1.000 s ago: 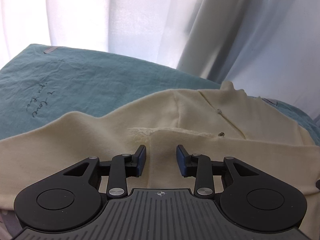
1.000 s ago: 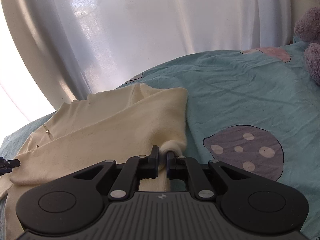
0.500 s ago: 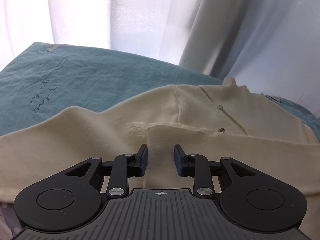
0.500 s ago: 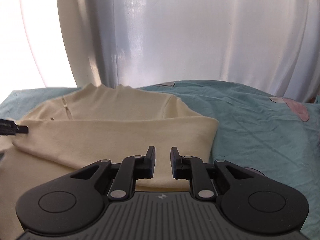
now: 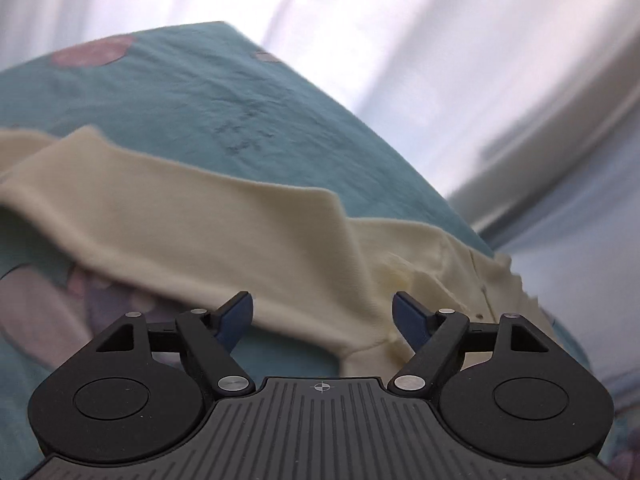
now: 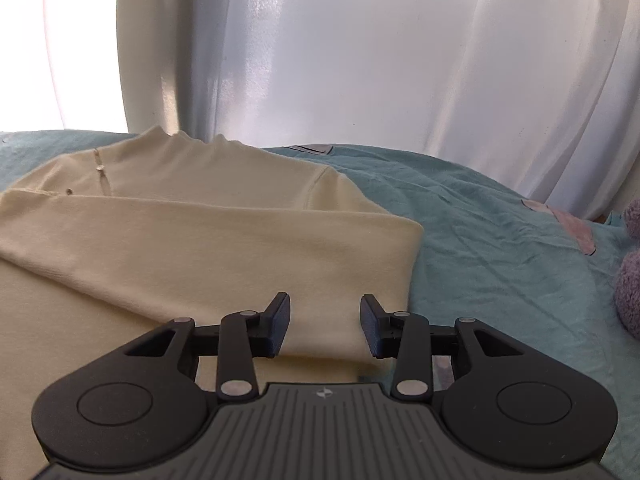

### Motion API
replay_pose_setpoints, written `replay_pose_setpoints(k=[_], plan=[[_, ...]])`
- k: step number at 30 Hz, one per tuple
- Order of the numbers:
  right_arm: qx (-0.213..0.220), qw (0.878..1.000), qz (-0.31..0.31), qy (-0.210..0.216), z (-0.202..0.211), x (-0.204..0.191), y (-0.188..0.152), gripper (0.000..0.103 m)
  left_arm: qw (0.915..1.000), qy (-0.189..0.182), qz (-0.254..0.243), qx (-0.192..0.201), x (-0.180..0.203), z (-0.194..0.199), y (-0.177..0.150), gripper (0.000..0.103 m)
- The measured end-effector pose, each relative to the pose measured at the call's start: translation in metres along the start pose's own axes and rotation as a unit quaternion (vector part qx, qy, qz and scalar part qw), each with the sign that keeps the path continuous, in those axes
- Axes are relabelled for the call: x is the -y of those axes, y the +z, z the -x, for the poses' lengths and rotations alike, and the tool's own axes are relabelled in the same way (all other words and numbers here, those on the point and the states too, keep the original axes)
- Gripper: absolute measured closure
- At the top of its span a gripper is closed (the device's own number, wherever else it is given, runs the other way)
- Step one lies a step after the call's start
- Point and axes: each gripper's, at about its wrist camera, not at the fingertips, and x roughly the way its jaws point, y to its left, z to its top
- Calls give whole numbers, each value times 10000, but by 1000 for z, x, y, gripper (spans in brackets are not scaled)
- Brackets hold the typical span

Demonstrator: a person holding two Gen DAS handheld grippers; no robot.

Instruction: Fold small clothes

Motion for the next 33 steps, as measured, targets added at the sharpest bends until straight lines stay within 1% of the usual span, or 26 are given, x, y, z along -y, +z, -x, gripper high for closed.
replay_pose_setpoints(k=[1, 3, 6, 8, 9, 11, 12, 14, 15, 16, 18, 19, 21, 23, 24, 25, 26, 27, 28, 30, 32, 33], plan=[[18, 9999, -53, 105, 6, -1, -3, 65, 9990, 42, 438, 59, -21, 9, 1, 22], [44, 9997, -99, 227, 15, -3, -10, 65, 9920, 219, 1223, 238, -62, 24, 3, 24], [51, 9992, -120, 375, 25, -8, -16, 64, 9802, 312, 1891, 499, -109, 34, 12, 28], [30, 9990, -136, 434, 28, -11, -18, 64, 9731, 297, 2178, 695, -131, 34, 19, 38], [10, 9989, -142, 454, 27, -12, -18, 63, 9698, 325, 2287, 777, -140, 33, 24, 47], [-32, 9988, -148, 472, 28, -14, -19, 64, 9643, 238, 2461, 946, -155, 28, 32, 51], [-37, 9987, -143, 483, 29, -15, -19, 63, 9602, 214, 2599, 997, -161, 25, 35, 60], [-65, 9985, -127, 521, 29, -17, -20, 63, 9539, 106, 2787, 1111, -173, 19, 40, 64], [-61, 9984, -118, 541, 30, -18, -20, 63, 9497, 147, 2910, 1146, -178, 17, 43, 78], [-64, 9983, -117, 559, 31, -19, -20, 63, 9478, 189, 2975, 1136, -181, 15, 46, 88], [-58, 9982, -132, 588, 31, -18, -20, 63, 9482, 306, 2951, 1138, -183, 12, 50, 94], [-58, 9979, -175, 617, 32, -17, -21, 63, 9509, 385, 2835, 1176, -178, 13, 52, 94], [-47, 9969, -335, 705, 34, -13, -22, 63, 9631, 556, 2273, 1328, -156, 20, 59, 95], [-38, 9963, -474, 712, 35, -7, -22, 63, 9762, 625, 1344, 1583, -118, 31, 66, 95], [-21, 9963, -516, 690, 35, -5, -22, 63, 9810, 554, 814, 1671, -93, 35, 67, 95], [5, 9962, -553, 669, 36, -3, -23, 63, 9836, 449, 264, 1725, -66, 39, 67, 95], [22, 9961, -597, 651, 37, -1, -22, 63, 9823, 330, -387, 1805, -33, 43, 63, 95], [31, 9958, -643, 650, 38, 1, -22, 63, 9770, 203, -962, 1894, -2, 46, 56, 95], [46, 9953, -706, 662, 40, 3, -22, 63, 9691, 15, -1518, 1946, 28, 48, 46, 95], [105, 9941, -800, 731, 44, 5, -21, 63, 9459, -470, -2571, 1925, 84, 49, 18, 94], [169, 9928, -873, 807, 48, 6, -20, 63, 9211, -871, -3395, 1694, 128, 40, -19, 90], [183, 9923, -892, 844, 49, 7, -19, 63, 9101, -1048, -3716, 1505, 145, 31, -38, 75]])
